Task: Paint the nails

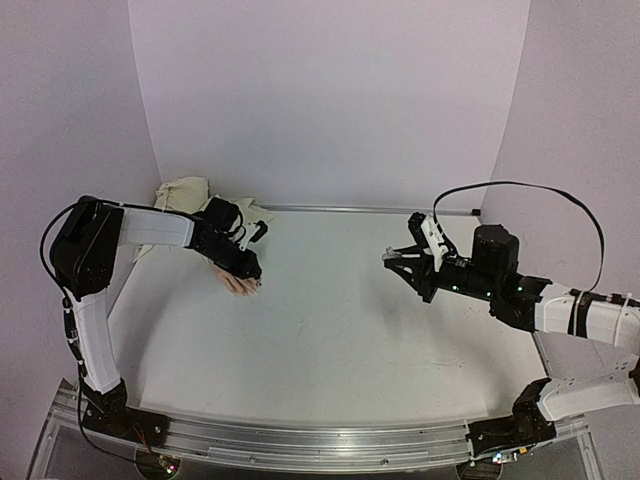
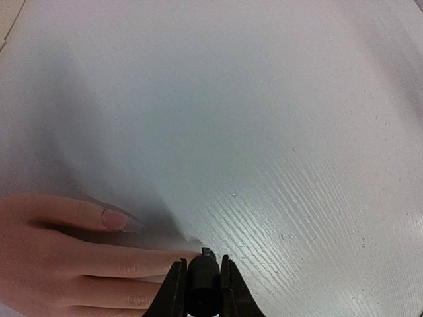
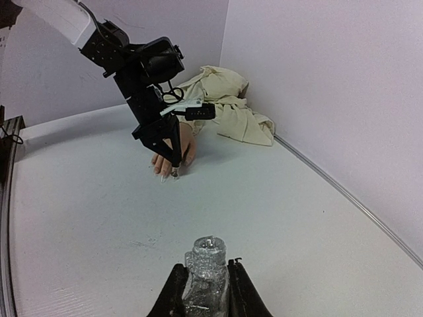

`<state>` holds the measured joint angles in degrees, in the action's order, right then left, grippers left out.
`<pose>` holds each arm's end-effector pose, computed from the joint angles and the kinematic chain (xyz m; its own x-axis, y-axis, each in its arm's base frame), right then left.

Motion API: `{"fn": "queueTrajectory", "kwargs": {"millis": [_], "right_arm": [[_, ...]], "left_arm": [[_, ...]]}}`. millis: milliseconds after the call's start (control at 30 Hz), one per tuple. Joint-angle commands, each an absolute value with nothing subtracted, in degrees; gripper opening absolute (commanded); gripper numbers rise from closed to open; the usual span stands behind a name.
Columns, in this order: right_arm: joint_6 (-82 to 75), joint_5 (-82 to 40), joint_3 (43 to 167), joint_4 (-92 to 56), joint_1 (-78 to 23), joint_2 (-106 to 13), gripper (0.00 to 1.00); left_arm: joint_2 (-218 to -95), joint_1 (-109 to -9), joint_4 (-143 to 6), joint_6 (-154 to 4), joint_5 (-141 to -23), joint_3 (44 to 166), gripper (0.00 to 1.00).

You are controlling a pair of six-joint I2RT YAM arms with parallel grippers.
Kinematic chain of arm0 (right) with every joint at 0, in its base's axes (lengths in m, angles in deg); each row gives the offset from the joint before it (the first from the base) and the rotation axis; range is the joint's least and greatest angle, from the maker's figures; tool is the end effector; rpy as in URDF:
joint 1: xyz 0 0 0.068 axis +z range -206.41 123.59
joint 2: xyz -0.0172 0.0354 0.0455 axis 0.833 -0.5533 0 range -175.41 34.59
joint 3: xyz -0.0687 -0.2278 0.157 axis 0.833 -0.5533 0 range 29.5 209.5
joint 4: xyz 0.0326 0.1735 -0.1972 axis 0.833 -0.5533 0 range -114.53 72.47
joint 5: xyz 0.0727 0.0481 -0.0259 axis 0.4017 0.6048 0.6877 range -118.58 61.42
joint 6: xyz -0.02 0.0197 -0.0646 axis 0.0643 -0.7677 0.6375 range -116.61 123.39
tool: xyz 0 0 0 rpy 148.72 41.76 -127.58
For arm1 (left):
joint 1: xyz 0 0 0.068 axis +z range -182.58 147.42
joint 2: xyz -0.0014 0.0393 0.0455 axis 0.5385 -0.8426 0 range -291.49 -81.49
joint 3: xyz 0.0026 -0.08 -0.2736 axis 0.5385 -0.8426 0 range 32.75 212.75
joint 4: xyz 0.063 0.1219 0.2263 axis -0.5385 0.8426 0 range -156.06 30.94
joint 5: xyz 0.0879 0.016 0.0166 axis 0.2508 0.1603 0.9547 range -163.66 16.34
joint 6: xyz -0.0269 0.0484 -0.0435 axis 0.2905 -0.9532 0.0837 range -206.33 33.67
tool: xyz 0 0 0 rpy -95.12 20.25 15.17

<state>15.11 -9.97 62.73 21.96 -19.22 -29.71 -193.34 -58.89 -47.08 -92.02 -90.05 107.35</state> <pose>0.2047 0.1784 0.3048 0.2819 -0.0279 -0.9591 -0.7834 0.5704 -0.2468 0.3771 -0.2046 0.1602 -0.6854 0.4449 -0.5764 0.6368 0.7501 -0.1782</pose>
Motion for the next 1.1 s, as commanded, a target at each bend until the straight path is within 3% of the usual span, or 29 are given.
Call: {"fn": "queueTrajectory", "kwargs": {"millis": [0, 1067], "right_arm": [[14.3, -9.0, 63.4, 25.9, -19.4, -28.7, 0.00], [14.1, -8.8, 63.5, 25.7, -19.4, -28.9, 0.00]], "left_arm": [[-192.5, -59.1, -49.2, -91.4, -91.2, 107.4, 0.00], [-186.5, -60.1, -50.9, -91.2, -90.8, 105.0, 0.00]]}}
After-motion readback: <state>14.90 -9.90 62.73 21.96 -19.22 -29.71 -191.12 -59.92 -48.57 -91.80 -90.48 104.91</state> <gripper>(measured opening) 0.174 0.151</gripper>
